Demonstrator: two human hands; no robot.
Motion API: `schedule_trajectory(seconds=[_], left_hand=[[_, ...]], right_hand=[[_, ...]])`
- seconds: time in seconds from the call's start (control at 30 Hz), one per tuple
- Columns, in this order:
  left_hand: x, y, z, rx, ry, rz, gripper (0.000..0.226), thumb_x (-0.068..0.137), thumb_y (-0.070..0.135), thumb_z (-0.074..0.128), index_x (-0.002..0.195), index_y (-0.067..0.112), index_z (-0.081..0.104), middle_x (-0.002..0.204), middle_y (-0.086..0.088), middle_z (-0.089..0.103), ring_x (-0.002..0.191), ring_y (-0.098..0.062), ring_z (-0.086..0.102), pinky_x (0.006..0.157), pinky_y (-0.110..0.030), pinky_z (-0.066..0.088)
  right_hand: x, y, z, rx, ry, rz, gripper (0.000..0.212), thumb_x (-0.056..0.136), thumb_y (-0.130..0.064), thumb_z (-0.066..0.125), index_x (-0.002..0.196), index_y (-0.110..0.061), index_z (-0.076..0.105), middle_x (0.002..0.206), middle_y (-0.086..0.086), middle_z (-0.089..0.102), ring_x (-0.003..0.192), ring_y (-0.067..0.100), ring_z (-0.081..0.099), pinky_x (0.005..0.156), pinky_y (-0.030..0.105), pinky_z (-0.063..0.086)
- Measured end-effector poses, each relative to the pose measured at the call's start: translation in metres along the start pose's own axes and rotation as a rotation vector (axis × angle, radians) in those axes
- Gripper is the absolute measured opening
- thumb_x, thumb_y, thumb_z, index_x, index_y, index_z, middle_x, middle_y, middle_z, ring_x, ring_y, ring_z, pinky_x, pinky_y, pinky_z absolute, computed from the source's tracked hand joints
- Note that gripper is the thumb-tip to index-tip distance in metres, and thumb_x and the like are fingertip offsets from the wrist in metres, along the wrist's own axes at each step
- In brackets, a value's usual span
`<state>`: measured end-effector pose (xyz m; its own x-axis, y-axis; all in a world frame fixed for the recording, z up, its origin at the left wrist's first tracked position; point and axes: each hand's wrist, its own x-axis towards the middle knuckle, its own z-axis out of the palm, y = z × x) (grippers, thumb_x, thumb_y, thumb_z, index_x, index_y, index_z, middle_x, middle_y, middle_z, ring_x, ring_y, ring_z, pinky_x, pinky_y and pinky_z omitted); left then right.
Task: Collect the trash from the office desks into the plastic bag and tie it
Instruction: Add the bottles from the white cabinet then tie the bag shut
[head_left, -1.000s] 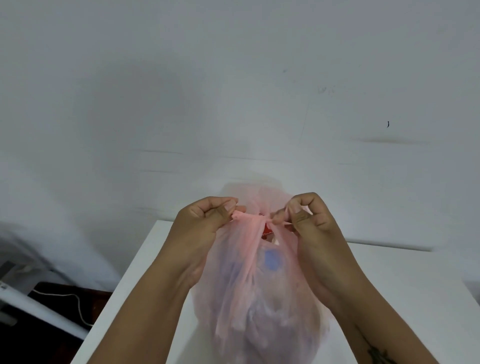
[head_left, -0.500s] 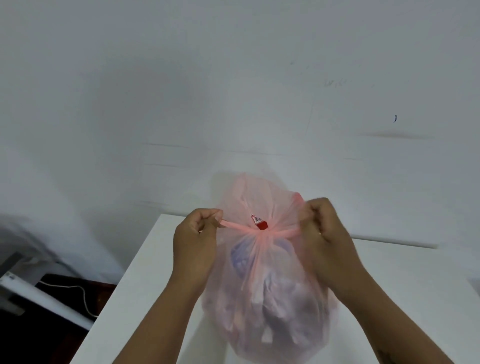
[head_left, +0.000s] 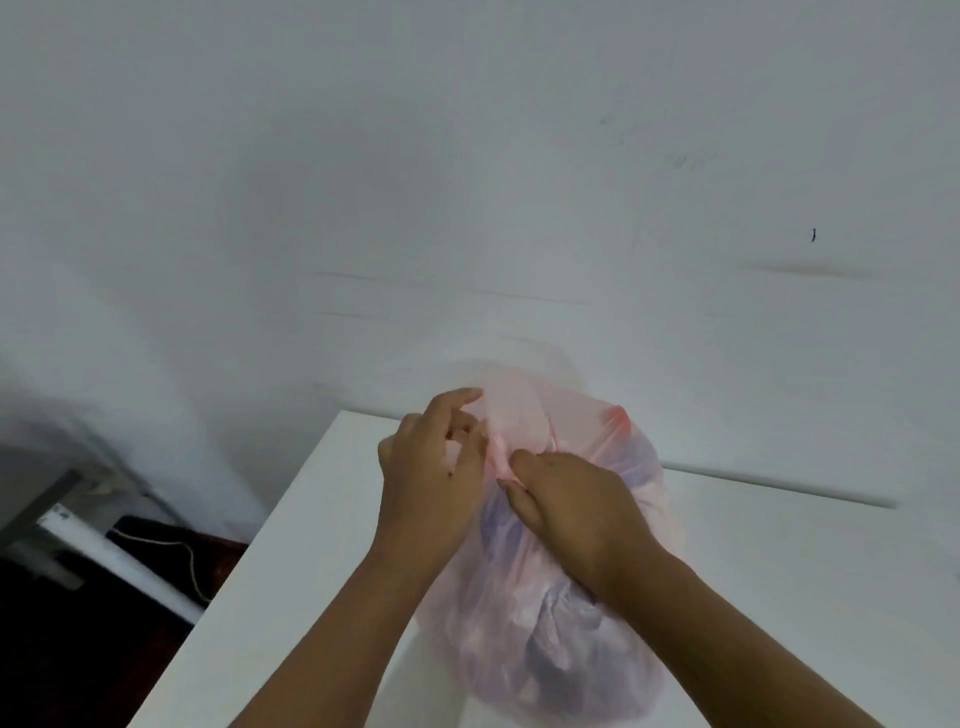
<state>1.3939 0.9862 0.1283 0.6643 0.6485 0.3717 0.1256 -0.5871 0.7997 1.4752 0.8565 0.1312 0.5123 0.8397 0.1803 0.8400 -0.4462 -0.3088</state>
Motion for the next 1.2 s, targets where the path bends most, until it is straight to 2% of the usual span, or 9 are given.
schedule_trajectory(seconds=[0.1,0.17,0.23,0.37,0.47,0.53,0.8,1.0,1.2], left_hand=[[0.009,0.011,0.003,0.113,-0.137,0.322,0.048,0.095,0.048,0.048,0.142,0.04,0.042,0.149,0.01,0.042,0.137,-0.012,0.038,0.113,-0.036,0.029],[0.016,0.002,0.003,0.158,-0.32,0.381,0.042,0.098,0.043,0.043,0.133,0.029,0.06,0.142,0.007,0.056,0.132,-0.01,0.048,0.112,-0.041,0.037],[0.011,-0.019,-0.003,0.185,-0.364,0.368,0.04,0.098,0.035,0.042,0.123,0.021,0.069,0.13,0.006,0.066,0.123,-0.011,0.057,0.103,-0.044,0.046],[-0.019,-0.041,-0.013,0.413,-0.287,0.48,0.046,0.098,0.047,0.039,0.127,0.021,0.063,0.136,0.004,0.06,0.131,-0.016,0.049,0.109,-0.043,0.033],[-0.026,-0.049,-0.029,0.465,-0.151,0.521,0.058,0.09,0.069,0.041,0.122,0.022,0.054,0.123,0.0,0.063,0.122,-0.022,0.053,0.101,-0.043,0.037],[-0.027,-0.061,-0.048,0.484,-0.048,0.495,0.059,0.088,0.071,0.043,0.121,0.023,0.051,0.119,-0.001,0.064,0.122,-0.026,0.054,0.099,-0.048,0.042],[-0.016,-0.161,-0.194,0.6,0.165,0.372,0.036,0.1,0.049,0.043,0.114,0.016,0.051,0.112,-0.011,0.06,0.108,-0.035,0.054,0.098,-0.045,0.04],[0.014,-0.253,-0.314,0.649,0.302,0.339,0.014,0.093,0.02,0.051,0.105,0.015,0.054,0.104,-0.014,0.06,0.099,-0.033,0.047,0.081,-0.05,0.046],[0.052,-0.324,-0.378,0.63,0.308,0.225,0.015,0.09,0.013,0.049,0.101,0.014,0.058,0.099,-0.013,0.06,0.095,-0.034,0.047,0.077,-0.049,0.045]], right_hand=[[-0.007,0.002,0.0,0.039,0.1,-0.066,0.055,0.099,-0.045,0.018,0.113,-0.019,0.064,0.102,0.001,0.072,0.088,0.018,0.067,0.084,0.032,0.054],[-0.014,0.003,-0.003,0.165,0.17,-0.049,0.059,0.099,-0.051,0.012,0.115,-0.022,0.061,0.1,-0.004,0.07,0.085,0.013,0.065,0.083,0.034,0.055],[-0.014,0.009,-0.002,0.243,0.186,0.011,0.035,0.098,-0.054,0.025,0.118,-0.033,0.044,0.095,-0.014,0.059,0.078,0.002,0.056,0.075,0.023,0.047],[-0.008,0.012,0.005,0.283,0.224,0.035,0.042,0.1,-0.041,0.041,0.139,-0.027,0.044,0.1,-0.013,0.062,0.085,0.011,0.065,0.08,0.023,0.052],[0.0,0.0,0.017,0.068,0.37,-0.224,0.05,0.103,-0.037,0.027,0.097,-0.012,0.07,0.081,0.006,0.073,0.069,0.024,0.071,0.063,0.036,0.06],[0.016,-0.019,0.02,0.035,0.372,-0.248,0.038,0.094,-0.032,0.036,0.082,-0.013,0.067,0.069,0.003,0.069,0.059,0.021,0.067,0.058,0.027,0.055],[0.104,-0.175,0.083,0.064,0.336,-0.368,0.023,0.09,-0.027,0.047,0.081,-0.011,0.062,0.063,0.007,0.064,0.052,0.026,0.063,0.047,0.036,0.054],[0.185,-0.302,0.139,0.186,0.19,-0.385,0.044,0.093,-0.039,0.023,0.092,-0.011,0.057,0.081,0.01,0.063,0.075,0.026,0.057,0.068,0.044,0.049],[0.262,-0.368,0.2,0.267,0.151,-0.375,0.023,0.096,-0.019,0.038,0.087,-0.007,0.055,0.081,0.012,0.061,0.071,0.02,0.042,0.067,0.034,0.032]])
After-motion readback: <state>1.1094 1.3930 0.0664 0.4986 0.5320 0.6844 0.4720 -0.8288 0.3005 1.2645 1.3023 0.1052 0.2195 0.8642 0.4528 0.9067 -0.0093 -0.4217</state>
